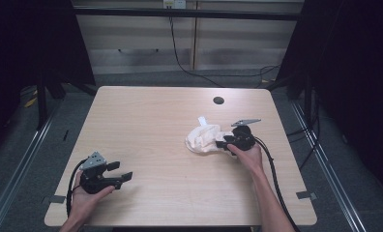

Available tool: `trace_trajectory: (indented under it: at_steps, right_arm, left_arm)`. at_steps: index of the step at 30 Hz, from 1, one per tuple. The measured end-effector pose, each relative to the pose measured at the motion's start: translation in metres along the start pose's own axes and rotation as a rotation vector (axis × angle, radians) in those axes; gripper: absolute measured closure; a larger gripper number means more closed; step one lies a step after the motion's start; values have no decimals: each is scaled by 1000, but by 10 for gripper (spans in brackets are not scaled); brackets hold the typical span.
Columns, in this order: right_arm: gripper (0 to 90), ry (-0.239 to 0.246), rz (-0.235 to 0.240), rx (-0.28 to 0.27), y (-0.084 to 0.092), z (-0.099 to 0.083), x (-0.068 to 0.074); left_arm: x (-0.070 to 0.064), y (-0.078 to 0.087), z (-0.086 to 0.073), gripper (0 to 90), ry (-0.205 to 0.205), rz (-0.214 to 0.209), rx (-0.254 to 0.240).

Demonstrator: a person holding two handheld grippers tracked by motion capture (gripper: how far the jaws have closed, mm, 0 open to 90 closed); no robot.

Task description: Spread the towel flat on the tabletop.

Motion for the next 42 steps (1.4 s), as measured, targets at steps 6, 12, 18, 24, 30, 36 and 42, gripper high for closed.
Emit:
trace_trajectory:
  at_steps: [6,12,18,24,30,36,42]
  right_arm:
    - [704,-1,-7,14,-4,-1,-2]
    - [792,-10,9,8,-4,-1,1]
    - [798,22,56,-18,-1,5,21]
    - [799,46,86,-22,2,8,36]
    - [797,92,126,-8,3,6,63]
    - [796,126,165,2,-2,0,87]
    - [794,138,197,22,-11,-9,105]
  left_arm:
    - [2,-1,0,294,1,-2,4]
    - [1,0,0,294,-1,-2,0]
    - [1,1,0,294,4,-1,-1]
    - [0,0,0,295,3,-5,-2]
    - [-1,0,1,301,1,-10,-8]
    - [-4,0,2,346,-17,-16,-18]
    - [-10,-1,3,395,-37,-39,-21]
Point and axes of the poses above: each handheld gripper's, and its own axes: y roughly backward along the jaws, z roughly out of its top, x roughly to its left, the point moved 3 cm from there along -y, roughly forward along the jaws, and after that the axes turned 5 degrees about -y, right-handed, at the moved point
